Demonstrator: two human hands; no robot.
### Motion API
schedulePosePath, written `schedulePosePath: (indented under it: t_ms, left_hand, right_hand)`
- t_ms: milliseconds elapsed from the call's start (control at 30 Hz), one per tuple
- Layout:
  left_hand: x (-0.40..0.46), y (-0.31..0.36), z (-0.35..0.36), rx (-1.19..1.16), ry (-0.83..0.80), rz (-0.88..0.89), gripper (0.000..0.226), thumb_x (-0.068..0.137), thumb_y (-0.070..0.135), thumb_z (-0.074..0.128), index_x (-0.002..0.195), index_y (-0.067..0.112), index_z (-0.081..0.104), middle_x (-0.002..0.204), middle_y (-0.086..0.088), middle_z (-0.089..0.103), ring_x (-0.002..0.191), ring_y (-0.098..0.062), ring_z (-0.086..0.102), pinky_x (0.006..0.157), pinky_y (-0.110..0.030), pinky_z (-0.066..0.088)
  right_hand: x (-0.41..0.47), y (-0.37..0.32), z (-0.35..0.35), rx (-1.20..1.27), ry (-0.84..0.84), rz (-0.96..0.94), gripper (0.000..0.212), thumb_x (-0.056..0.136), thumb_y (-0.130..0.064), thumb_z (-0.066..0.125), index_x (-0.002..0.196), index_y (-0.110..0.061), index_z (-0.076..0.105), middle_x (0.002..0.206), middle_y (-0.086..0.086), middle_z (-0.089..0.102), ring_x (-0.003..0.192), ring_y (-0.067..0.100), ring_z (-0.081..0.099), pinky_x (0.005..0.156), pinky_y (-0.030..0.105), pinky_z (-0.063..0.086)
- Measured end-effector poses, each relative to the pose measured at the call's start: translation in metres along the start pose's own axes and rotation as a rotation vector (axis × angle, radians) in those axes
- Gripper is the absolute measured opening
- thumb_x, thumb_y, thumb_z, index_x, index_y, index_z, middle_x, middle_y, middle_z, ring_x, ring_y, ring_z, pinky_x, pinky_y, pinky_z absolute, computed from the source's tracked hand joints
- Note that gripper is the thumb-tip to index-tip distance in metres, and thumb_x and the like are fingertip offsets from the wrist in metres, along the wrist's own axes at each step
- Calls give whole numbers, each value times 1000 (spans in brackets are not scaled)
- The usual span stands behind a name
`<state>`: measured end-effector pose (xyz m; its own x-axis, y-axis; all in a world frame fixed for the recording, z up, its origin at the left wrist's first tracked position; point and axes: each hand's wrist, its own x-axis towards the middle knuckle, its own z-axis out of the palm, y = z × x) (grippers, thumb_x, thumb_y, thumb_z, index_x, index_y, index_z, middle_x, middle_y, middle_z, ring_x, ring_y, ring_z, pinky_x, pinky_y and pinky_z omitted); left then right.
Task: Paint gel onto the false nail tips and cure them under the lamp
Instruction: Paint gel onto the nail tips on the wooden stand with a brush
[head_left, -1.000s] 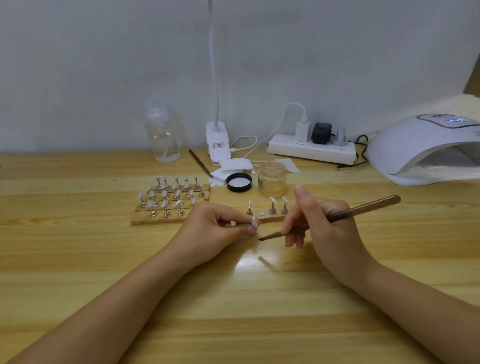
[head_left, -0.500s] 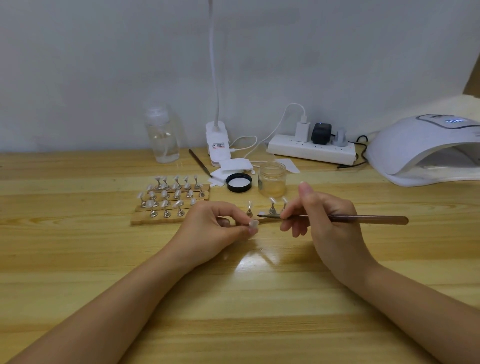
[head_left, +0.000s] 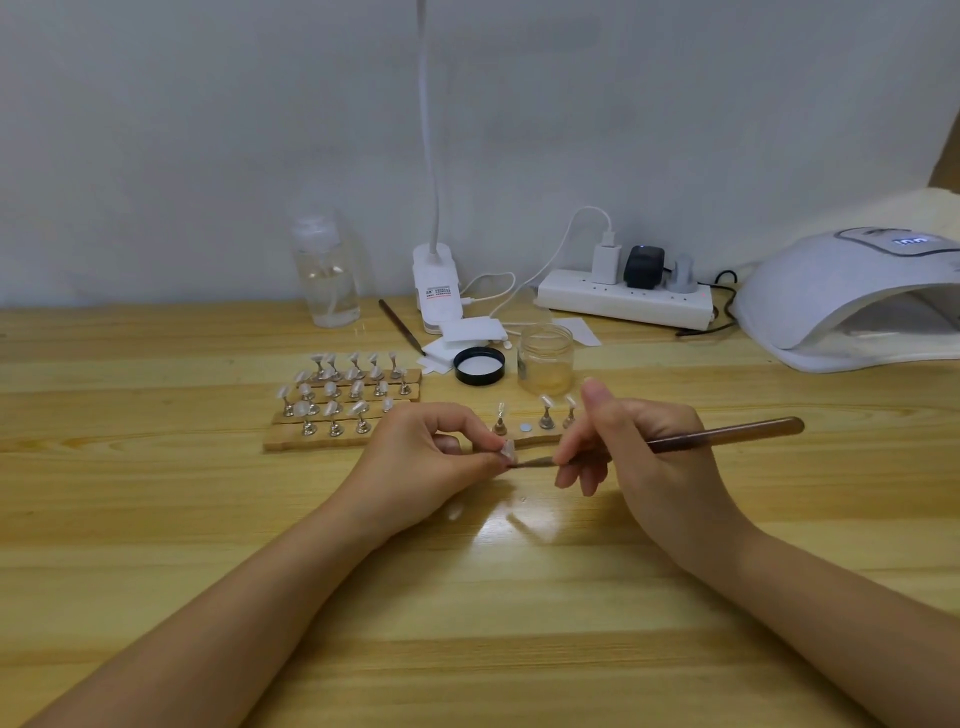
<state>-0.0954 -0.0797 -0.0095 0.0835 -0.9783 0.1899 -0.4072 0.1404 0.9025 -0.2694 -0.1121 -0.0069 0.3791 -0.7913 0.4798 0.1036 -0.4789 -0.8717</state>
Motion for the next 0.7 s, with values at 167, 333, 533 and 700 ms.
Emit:
schedulePosePath:
  t_ms: [167,333,533,700]
  left_hand:
    - [-1,0,0,-16,4,-22,8,61,28,77,62,29,69,83,-31,64,66,-25,54,68,-30,40]
    - [-1,1,0,-12,4,-36,8,59,32,77,64,29,70,84,-33,62,64,-20,46,65,-30,34]
    - [0,-3,0,-8,15,-21,8,66,25,78,64,27,70,60,-26,59,52,-15,39,55,-19,30]
    - [-3,3,-1,-36,-28,39,12,69,19,77,63,27,72,53,19,62,39,-2,30,44,-4,28]
  right_hand:
    - [2,0,0,-27,20,7,41,87,-36,46,63,-11,67,58,10,65,46,8,55,49,14,44]
    - [2,1,0,-11,47,-15,41,90,-35,45,62,-13,66,58,8,65,47,6,55,49,14,44]
    - [1,-1,0,10,-52,3,40,87,-37,46,63,-12,67,59,11,65,47,8,57,49,14,45]
    - [1,-3,-2,-11,186,-14,46,87,-55,33,80,-20,62,67,0,71,53,11,63,50,14,45]
